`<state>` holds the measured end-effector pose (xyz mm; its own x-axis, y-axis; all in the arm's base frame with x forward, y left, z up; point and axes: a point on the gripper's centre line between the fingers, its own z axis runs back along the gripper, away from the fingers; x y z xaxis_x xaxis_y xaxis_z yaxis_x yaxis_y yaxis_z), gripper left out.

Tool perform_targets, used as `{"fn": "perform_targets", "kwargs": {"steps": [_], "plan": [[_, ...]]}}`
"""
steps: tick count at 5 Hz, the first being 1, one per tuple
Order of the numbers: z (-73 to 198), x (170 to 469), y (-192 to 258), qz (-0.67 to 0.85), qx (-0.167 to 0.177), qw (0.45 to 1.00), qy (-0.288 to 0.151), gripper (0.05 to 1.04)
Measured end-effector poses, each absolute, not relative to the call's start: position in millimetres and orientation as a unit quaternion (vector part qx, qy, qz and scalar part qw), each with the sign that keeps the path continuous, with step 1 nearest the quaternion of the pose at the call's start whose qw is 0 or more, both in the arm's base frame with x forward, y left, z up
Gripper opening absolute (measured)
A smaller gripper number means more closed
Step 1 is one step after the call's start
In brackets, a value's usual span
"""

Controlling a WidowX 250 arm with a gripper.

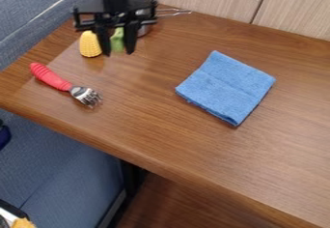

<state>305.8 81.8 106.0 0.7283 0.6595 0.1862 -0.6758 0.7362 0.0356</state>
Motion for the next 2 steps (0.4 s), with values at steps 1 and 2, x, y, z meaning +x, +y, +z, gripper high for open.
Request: {"fn": "perform_targets", "kwargs": {"steps": [1,2], "plan": [[88.3,304.1,104.7,0.382,0.068,0.919,-0.066,0.414],[78.7,304.7,113.9,0.451,0.057,0.888,-0.068,0.414]]}}
